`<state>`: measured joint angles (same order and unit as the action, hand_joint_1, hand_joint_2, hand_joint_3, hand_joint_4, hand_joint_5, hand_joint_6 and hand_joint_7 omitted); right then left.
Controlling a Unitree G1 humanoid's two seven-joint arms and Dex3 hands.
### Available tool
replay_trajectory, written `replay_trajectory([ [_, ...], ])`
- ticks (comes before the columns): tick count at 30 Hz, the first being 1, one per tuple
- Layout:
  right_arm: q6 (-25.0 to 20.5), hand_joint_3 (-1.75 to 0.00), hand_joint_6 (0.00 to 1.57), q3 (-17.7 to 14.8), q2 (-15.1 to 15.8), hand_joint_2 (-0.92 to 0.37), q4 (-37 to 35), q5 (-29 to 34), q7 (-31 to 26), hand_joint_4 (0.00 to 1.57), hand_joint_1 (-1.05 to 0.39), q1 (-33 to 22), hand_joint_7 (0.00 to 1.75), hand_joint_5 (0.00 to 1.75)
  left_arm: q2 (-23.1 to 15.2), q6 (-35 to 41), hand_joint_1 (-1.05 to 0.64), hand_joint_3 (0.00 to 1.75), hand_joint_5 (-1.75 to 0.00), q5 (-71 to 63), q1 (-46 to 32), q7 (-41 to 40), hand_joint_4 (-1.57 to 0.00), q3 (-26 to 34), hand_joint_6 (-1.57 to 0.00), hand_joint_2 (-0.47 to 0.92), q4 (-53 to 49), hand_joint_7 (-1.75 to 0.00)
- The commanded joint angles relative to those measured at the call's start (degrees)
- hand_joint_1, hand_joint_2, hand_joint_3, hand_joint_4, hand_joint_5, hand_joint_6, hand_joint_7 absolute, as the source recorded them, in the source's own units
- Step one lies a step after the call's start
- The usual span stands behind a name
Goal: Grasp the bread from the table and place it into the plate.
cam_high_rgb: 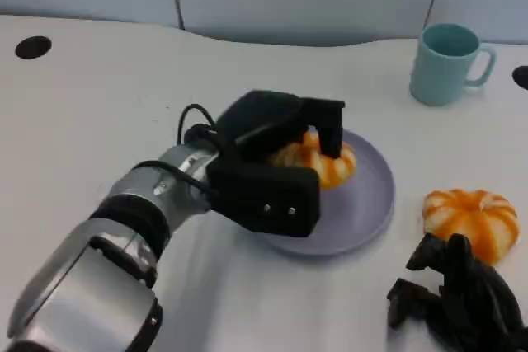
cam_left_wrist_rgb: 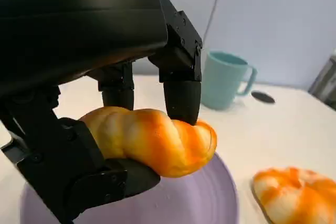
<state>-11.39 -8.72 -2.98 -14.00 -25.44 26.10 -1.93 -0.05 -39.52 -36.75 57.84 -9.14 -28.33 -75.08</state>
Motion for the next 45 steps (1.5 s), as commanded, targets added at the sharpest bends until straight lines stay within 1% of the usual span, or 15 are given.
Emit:
replay_trajectory([
  [1, -1.0, -0.53, 1.01, 0.0, 0.4, -0.92, 1.0, -0.1, -0.9, 1.17, -0.41, -1.5, 1.22, 1.32, -0.4, 1.4, -0.3, 1.47, -1.75, 0.1, 0.5, 1.8, -0.99, -0.1, -0.86, 0.38, -0.6, -1.75],
  [15, -1.2, -0.54, 1.0, 0.1, 0.4, -0.92, 1.2, -0.2, -1.1, 1.17, -0.41, -1.7, 1.23, 1.32, -0.3, 1.5, -0.3, 1.5, -1.75, 0.2, 0.5, 1.9, -0.99, -0.1, -0.86, 0.35, -0.5, -1.75],
  [16, -0.8, -0.54, 1.0, 0.4, 0.3, -0.92, 1.6, 0.3, -1.4, 1.17, -0.41, -2.0, 1.23, 1.32, -0.1, 3.7, -0.3, 1.5, -1.75, 0.4, 0.8, 5.1, -0.99, -0.1, -0.86, 0.35, -0.9, -1.75],
  [17, -0.5, -0.53, 1.0, 0.6, 0.2, -0.92, 1.9, 0.7, -1.8, 1.17, -0.42, -2.2, 1.23, 1.32, 0.1, 5.5, -0.38, 1.09, -1.43, 0.5, 1.0, 7.5, -0.73, -0.1, -0.58, 0.47, -1.1, -1.2],
  [18, -0.3, -0.52, 1.0, 0.7, 0.2, -0.92, 2.1, 0.9, -2.0, 1.17, -0.42, -2.4, 1.23, 1.32, 0.2, 6.8, -0.43, 0.61, -1.18, 0.7, 1.1, 9.3, -0.58, -0.1, -0.52, 0.66, -1.2, -0.64],
  [19, -0.2, -0.52, 1.0, 0.8, 0.2, -0.92, 2.2, 1.0, -2.2, 1.16, -0.42, -2.5, 1.23, 1.32, 0.2, 7.5, -0.45, 0.39, -1.1, 0.8, 1.1, 10.4, -0.54, 0.0, -0.53, 0.76, -1.1, -0.39],
  [20, -0.2, -0.52, 1.0, 0.9, 0.2, -0.92, 2.2, 1.0, -2.2, 1.16, -0.42, -2.5, 1.23, 1.32, 0.2, 7.7, -0.46, 0.27, -1.06, 0.9, 1.1, 10.8, -0.51, 0.1, -0.53, 0.81, -0.9, -0.26],
  [22, -0.2, -0.51, 1.0, 0.9, 0.2, -0.92, 2.3, 1.1, -2.3, 1.16, -0.42, -2.6, 1.23, 1.32, 0.2, 8.0, -0.47, 0.16, -1.02, 1.0, 1.0, 11.2, -0.49, 0.3, -0.54, 0.86, -0.7, -0.14],
  [32, -0.3, -0.51, 1.0, 0.9, 0.2, -0.92, 2.2, 0.7, -1.9, 1.16, -0.42, -2.6, 1.22, 1.33, -0.5, 7.7, -0.47, 0.1, -1.01, -0.2, 1.3, 11.6, -0.49, -0.7, -0.56, 0.89, -0.3, -0.08],
  [33, -0.5, -0.51, 1.0, 0.8, 0.2, -0.92, 2.0, 0.4, -1.6, 1.16, -0.42, -2.7, 1.22, 1.33, -1.0, 7.4, -0.75, 0.28, -0.51, -1.1, 1.6, 11.7, -0.2, -1.5, -0.27, 0.91, -0.1, -0.04],
  [34, -0.5, -0.51, 1.0, 0.7, 0.3, -0.92, 1.9, 0.2, -1.4, 1.16, -0.42, -2.7, 1.22, 1.33, -1.4, 7.2, -0.85, 0.34, -0.32, -1.6, 1.7, 11.7, -0.1, -2.1, -0.16, 0.91, 0.0, -0.03],
  [35, -0.6, -0.51, 1.0, 0.7, 0.3, -0.92, 1.9, 0.1, -1.2, 1.16, -0.42, -2.7, 1.22, 1.33, -1.6, 7.1, -0.9, 0.38, -0.23, -1.8, 1.8, 11.7, -0.05, -2.5, -0.11, 0.92, 0.1, -0.02],
  [37, -0.5, -0.51, 1.0, 0.6, 0.4, -0.92, 1.4, 0.1, -1.0, 1.16, -0.42, -2.5, 1.22, 1.33, -1.7, 6.0, -0.95, 0.41, -0.15, -0.1, 1.2, 11.9, -0.01, -1.1, -0.07, 0.92, 0.3, -0.02],
  [40, -0.9, -0.5, 1.01, 0.4, 0.4, -0.92, 1.0, 0.1, -1.4, 1.19, -0.42, -2.2, 1.22, 1.33, -2.2, 3.0, -0.97, 0.46, -0.15, 5.7, -0.7, 14.5, 0.0, 3.8, -0.07, 0.92, 0.7, -0.02],
  [45, -0.8, -0.51, 1.02, 0.2, 0.6, -0.92, 0.5, -0.2, -1.1, 1.2, -0.41, -1.9, 1.21, 1.31, -2.8, 1.9, -0.96, 0.48, -0.15, 10.3, -1.8, 18.9, 0.0, 7.4, -0.06, 0.92, 1.2, -0.03],
])
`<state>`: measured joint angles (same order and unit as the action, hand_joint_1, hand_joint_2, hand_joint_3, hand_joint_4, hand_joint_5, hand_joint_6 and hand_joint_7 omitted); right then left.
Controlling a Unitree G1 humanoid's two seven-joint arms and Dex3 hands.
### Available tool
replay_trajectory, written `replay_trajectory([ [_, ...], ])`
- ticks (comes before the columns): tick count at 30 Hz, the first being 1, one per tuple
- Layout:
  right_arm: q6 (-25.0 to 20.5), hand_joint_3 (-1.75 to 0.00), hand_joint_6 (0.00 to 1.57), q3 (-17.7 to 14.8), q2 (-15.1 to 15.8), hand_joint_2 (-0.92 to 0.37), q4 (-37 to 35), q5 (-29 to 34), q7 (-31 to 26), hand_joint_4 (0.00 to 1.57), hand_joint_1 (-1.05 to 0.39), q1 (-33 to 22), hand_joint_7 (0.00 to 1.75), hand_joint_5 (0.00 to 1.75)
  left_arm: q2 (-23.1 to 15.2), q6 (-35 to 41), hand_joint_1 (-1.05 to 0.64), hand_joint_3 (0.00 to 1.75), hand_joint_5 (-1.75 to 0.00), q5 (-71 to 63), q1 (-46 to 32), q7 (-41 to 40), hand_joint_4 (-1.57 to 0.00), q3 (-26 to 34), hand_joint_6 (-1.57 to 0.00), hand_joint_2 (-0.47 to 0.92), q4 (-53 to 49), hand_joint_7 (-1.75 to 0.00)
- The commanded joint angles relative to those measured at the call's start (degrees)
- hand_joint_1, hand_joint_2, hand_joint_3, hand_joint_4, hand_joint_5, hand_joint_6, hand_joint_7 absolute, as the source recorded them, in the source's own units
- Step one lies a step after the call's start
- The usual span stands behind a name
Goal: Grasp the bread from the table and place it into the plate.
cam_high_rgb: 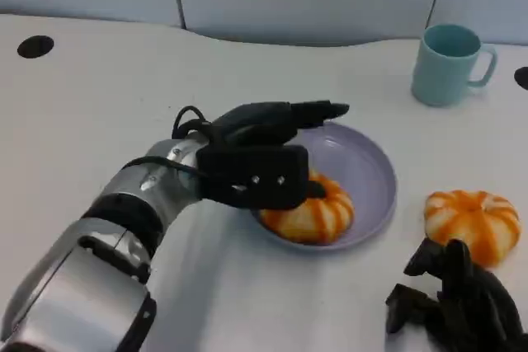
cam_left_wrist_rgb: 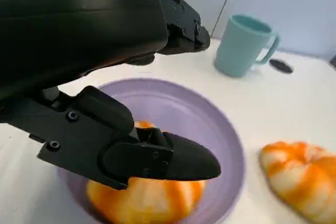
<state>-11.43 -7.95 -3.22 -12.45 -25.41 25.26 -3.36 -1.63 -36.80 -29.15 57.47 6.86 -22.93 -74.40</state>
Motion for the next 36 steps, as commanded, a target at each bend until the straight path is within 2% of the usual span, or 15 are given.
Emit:
replay_trajectory([
  [1, -0.8, -0.51, 1.02, -0.6, 0.9, -0.92, -1.1, -0.2, -0.2, 1.2, -0.41, -0.4, 1.21, 1.31, -1.3, -0.8, -0.96, 0.48, -0.14, 2.9, -1.5, 3.1, 0.0, 2.1, -0.06, 0.92, 0.6, -0.03],
  [4, -1.3, -0.54, 1.0, -0.4, 0.8, -0.92, -0.3, -0.1, -0.8, 1.18, -0.4, -0.6, 1.22, 1.32, -1.9, -2.0, -0.96, 0.45, -0.15, 9.4, -3.7, 9.1, 0.0, 7.3, -0.07, 0.92, 1.4, -0.04],
  [9, 0.5, -0.55, 0.98, -0.4, 0.9, -0.92, -1.9, 0.1, 0.8, 1.16, -0.4, -0.3, 1.23, 1.32, -2.0, -2.8, -0.98, 0.42, -0.24, 18.2, -7.0, 17.7, 0.0, 14.1, -0.1, 0.92, 3.0, -0.05],
  [14, 0.4, -0.52, 0.99, -0.7, 0.9, -0.92, -2.7, -0.3, 1.1, 1.17, -0.42, 0.4, 1.24, 1.31, -0.9, -2.1, -0.99, 0.41, -0.48, 30.3, -12.6, 27.6, 0.0, 23.0, -0.16, 0.92, 5.6, -0.08],
  [16, 0.3, -0.51, 0.99, -0.7, 0.8, -0.92, -2.5, -0.1, 0.6, 1.18, -0.42, 0.4, 1.23, 1.31, -0.4, -1.3, -0.99, 0.42, -0.52, 34.6, -14.9, 31.3, 0.0, 25.8, -0.16, 0.92, 7.0, -0.08],
  [17, 0.2, -0.5, 1.0, -0.7, 0.7, -0.92, -2.3, -0.1, 0.2, 1.18, -0.42, 0.3, 1.23, 1.31, -0.1, -0.6, -0.97, 0.4, -0.6, 36.9, -16.0, 33.5, -0.06, 27.4, -0.2, 0.92, 7.8, -0.1],
  [21, 0.2, -0.49, 1.0, -0.3, 0.9, -0.92, -1.8, 0.5, -0.4, 1.17, -0.42, 0.1, 1.23, 1.32, 0.8, 3.9, -0.93, 0.36, -0.71, 44.2, -20.2, 40.1, -0.14, 31.6, -0.28, 0.92, 11.9, -0.12],
  [23, 0.2, -0.5, 1.0, -0.3, 0.9, -0.92, -1.8, 0.4, -0.3, 1.16, -0.42, 0.2, 1.23, 1.33, 0.9, 5.2, -0.92, 0.35, -0.73, 45.1, -20.8, 41.0, -0.15, 32.1, -0.29, 0.92, 13.0, -0.12],
  [24, 0.2, -0.5, 1.0, -0.2, 0.9, -0.92, -1.6, 0.5, -0.4, 1.16, -0.42, 0.1, 1.22, 1.33, 1.5, 8.3, -0.92, 0.35, -0.73, 47.5, -22.8, 41.3, -0.16, 33.4, -0.29, 0.92, 15.3, -0.12],
  [27, 0.1, -0.52, 1.02, 0.0, 0.7, -0.92, -0.6, 0.4, -0.6, 1.15, -0.42, -0.4, 1.22, 1.33, 2.8, 15.6, -0.87, 0.31, -0.77, 52.3, -28.2, 41.3, -0.31, 35.3, -0.41, 0.92, 22.7, -0.14],
  [31, 0.0, -0.53, 1.02, 0.1, 0.7, -0.92, -0.3, 0.4, -0.8, 1.15, -0.41, -0.5, 1.22, 1.33, 2.9, 19.0, -0.86, 0.31, -0.77, 52.6, -30.2, 40.4, -0.33, 34.8, -0.43, 0.92, 27.3, -0.14],
  [32, 0.0, -0.53, 1.02, 0.2, 0.8, -0.92, -0.3, 0.3, -0.4, 1.15, -0.42, -0.6, 1.22, 1.33, 3.9, 21.6, -0.86, 0.3, -0.81, 54.2, -33.5, 39.3, -0.35, 35.5, -0.46, 0.92, 30.9, -0.15],
  [36, -0.4, -0.53, 1.03, 0.3, 0.9, -0.92, 0.5, 0.2, -0.5, 1.17, -0.43, -1.0, 1.2, 1.31, 6.4, 31.5, -0.81, 0.25, -1.18, 59.3, -41.9, 35.3, -0.39, 36.6, -0.62, 0.92, 41.7, -0.24],
])
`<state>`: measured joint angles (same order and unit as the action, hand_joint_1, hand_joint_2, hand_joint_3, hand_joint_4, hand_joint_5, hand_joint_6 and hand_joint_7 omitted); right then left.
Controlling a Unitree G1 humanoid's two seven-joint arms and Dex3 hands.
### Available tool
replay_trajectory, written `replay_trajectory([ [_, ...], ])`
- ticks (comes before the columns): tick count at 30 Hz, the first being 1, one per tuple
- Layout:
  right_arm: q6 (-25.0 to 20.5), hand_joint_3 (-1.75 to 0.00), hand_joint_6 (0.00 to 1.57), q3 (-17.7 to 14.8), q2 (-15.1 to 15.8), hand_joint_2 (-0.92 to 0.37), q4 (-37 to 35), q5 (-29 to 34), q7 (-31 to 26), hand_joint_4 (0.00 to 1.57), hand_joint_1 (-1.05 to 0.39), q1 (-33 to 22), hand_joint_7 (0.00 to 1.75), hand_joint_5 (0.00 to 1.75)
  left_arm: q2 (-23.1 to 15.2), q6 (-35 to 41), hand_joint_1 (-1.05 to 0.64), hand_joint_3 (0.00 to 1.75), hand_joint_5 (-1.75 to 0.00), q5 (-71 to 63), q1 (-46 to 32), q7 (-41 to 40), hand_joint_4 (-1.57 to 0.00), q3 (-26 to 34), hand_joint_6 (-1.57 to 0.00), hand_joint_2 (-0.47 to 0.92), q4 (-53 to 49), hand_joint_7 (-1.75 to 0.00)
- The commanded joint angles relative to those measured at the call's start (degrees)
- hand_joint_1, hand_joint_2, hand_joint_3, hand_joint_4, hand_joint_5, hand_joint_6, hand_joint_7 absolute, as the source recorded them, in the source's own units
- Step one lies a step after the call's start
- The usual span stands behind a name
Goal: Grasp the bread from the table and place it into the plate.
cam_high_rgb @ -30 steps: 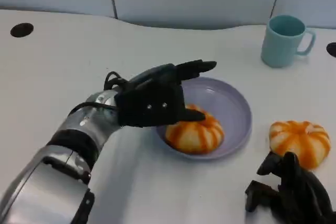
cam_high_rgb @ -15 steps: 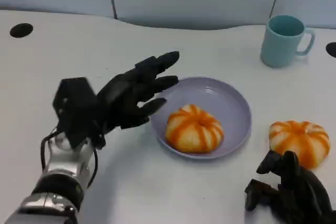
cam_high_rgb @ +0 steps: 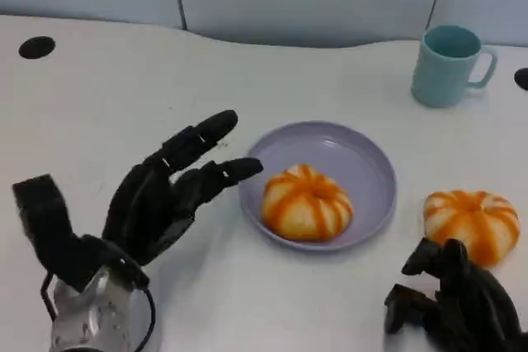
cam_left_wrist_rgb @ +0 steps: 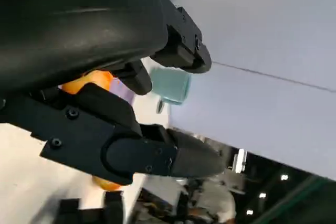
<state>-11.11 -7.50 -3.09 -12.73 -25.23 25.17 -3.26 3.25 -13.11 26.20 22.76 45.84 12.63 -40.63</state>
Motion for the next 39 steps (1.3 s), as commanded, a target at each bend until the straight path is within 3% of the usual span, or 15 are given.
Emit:
replay_trajectory([
  [1, -0.9, -0.53, 1.03, -0.2, 0.8, -0.92, 0.9, 0.0, -0.5, 1.17, -0.43, -1.1, 1.2, 1.31, 1.7, 9.4, -0.8, 0.25, -1.22, 4.4, -8.2, -4.4, -0.4, 1.0, -0.64, 0.92, 9.6, -0.26],
  [2, -0.7, -0.53, 1.03, -0.1, 0.9, -0.92, 0.9, 0.1, -0.3, 1.17, -0.43, -1.2, 1.2, 1.31, 1.9, 9.9, -0.8, 0.25, -1.24, 3.8, -9.7, -6.1, -0.41, 0.8, -0.65, 0.92, 11.4, -0.27],
  [3, -0.6, -0.52, 1.03, -0.1, 0.9, -0.92, 0.9, 0.1, -0.2, 1.18, -0.43, -1.2, 1.2, 1.31, 2.0, 10.3, -0.79, 0.33, -1.37, 3.3, -10.8, -7.3, -0.49, 0.5, -0.62, 0.92, 12.8, -0.61],
  [4, -0.6, -0.52, 1.03, -0.1, 0.9, -0.92, 1.0, 0.2, -0.3, 1.18, -0.43, -1.2, 1.19, 1.3, 2.0, 10.3, -0.79, 0.36, -1.42, 2.8, -11.8, -8.0, -0.52, 0.3, -0.58, 0.92, 13.7, -0.79],
  [5, -0.6, -0.52, 1.02, -0.1, 0.9, -0.92, 1.1, 0.3, -0.3, 1.18, -0.43, -1.2, 1.19, 1.3, 2.0, 10.3, -0.79, 0.36, -1.53, 2.5, -12.5, -8.4, -0.59, 0.0, -0.54, 0.92, 14.3, -1.1],
  [6, -0.6, -0.52, 1.03, -0.1, 0.9, -0.92, 1.1, 0.3, -0.4, 1.18, -0.43, -1.2, 1.19, 1.3, 1.9, 10.4, -0.79, 0.36, -1.57, 2.4, -12.8, -8.6, -0.61, -0.2, -0.52, 0.92, 14.7, -1.22],
  [10, -0.7, -0.52, 1.03, 0.0, 0.8, -0.92, 1.5, 0.6, -0.7, 1.19, -0.43, -1.4, 1.19, 1.3, 2.0, 9.4, -0.79, 0.36, -1.61, 1.5, -14.0, -9.2, -0.64, -0.6, -0.5, 0.92, 15.0, -1.34],
  [11, -0.9, -0.52, 1.03, 0.0, 0.8, -0.92, 1.7, 0.5, -0.8, 1.19, -0.43, -1.5, 1.19, 1.3, 2.1, 8.9, -0.78, 0.36, -1.69, 0.8, -14.7, -9.7, -0.73, -0.8, -0.57, 0.92, 14.6, -1.45],
  [15, -0.8, -0.52, 1.03, -0.3, 0.9, -0.92, 1.6, 0.1, -0.3, 1.19, -0.43, -1.3, 1.19, 1.29, 2.2, 8.8, -0.75, 0.37, -1.74, -0.5, -15.6, -11.1, -0.86, -1.2, -0.62, 0.92, 13.2, -1.63],
  [21, -0.5, -0.53, 1.03, -0.4, 0.8, -0.92, 1.9, 0.5, -1.0, 1.18, -0.43, -1.4, 1.18, 1.28, 2.6, 10.2, -0.71, 0.33, -1.75, -0.5, -15.4, -14.0, -0.92, -0.8, -0.67, 0.92, 12.7, -1.74],
  [39, 0.0, -0.55, 1.05, -1.6, 1.9, -0.92, -1.0, 0.4, -0.3, 1.19, -0.44, 0.5, 1.19, 1.3, 2.8, 8.8, -0.71, 0.28, -1.75, -0.5, -13.8, -16.1, -0.97, 0.0, -0.7, 0.92, 8.7, -1.75],
])
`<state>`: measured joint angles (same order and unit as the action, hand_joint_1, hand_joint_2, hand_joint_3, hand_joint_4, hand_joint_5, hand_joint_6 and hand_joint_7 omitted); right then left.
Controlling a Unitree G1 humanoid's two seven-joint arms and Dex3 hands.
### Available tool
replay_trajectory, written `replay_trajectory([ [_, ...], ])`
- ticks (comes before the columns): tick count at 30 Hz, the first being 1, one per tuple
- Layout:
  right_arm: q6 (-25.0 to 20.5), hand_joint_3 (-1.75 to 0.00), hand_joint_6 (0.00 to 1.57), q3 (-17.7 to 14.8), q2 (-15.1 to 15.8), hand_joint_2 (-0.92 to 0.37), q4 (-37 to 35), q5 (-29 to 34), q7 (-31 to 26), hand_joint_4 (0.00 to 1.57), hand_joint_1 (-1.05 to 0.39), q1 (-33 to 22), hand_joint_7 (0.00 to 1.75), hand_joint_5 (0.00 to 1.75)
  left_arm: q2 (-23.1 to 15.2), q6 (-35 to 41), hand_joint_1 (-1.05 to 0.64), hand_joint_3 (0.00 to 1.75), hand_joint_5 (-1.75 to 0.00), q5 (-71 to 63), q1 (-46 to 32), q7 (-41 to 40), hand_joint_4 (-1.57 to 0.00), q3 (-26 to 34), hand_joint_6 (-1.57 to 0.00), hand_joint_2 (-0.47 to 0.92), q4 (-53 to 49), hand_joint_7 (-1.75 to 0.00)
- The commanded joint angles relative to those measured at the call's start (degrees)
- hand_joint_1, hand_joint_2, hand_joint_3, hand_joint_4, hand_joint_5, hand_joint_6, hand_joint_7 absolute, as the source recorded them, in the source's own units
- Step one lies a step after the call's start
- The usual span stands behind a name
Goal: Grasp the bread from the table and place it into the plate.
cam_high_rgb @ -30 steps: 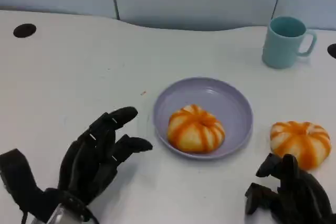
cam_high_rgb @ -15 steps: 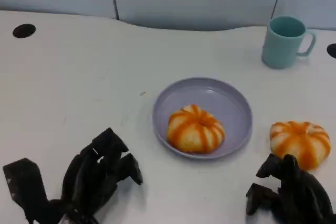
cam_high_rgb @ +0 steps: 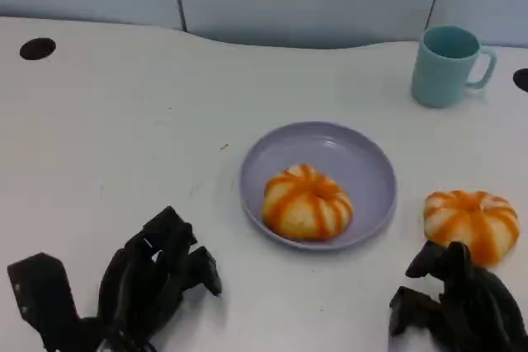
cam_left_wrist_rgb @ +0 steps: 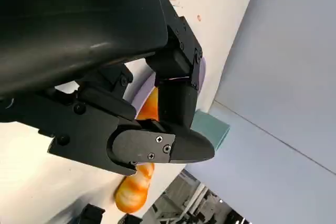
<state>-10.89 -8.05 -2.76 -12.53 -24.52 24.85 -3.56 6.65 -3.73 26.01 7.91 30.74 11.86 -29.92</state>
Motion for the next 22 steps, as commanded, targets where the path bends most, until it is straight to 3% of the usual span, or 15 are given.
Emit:
replay_trajectory([
  [1, -0.3, -0.56, 1.05, -1.1, 1.6, -0.92, -1.3, -0.3, 0.1, 1.19, -0.44, 0.9, 1.19, 1.3, -0.6, -0.7, -0.71, 0.28, -1.75, -0.3, 1.1, -1.0, -0.97, 0.8, -0.7, 0.92, -2.2, -1.75],
  [20, 0.5, -0.57, 1.01, -1.8, 1.9, -0.92, -3.3, -0.5, 1.6, 1.19, -0.44, 1.8, 1.22, 1.3, -0.2, -1.7, -0.71, 0.33, -1.75, -0.1, 2.9, -1.3, -1.0, 1.9, -0.7, 0.92, -3.0, -1.75],
  [22, 0.5, -0.56, 1.0, -1.8, 1.7, -0.92, -3.3, -0.5, 1.4, 1.19, -0.43, 1.9, 1.22, 1.29, -0.2, -1.5, -0.72, 0.27, -1.75, 0.1, 3.1, -1.3, -1.01, 2.0, -0.72, 0.92, -2.9, -1.75],
])
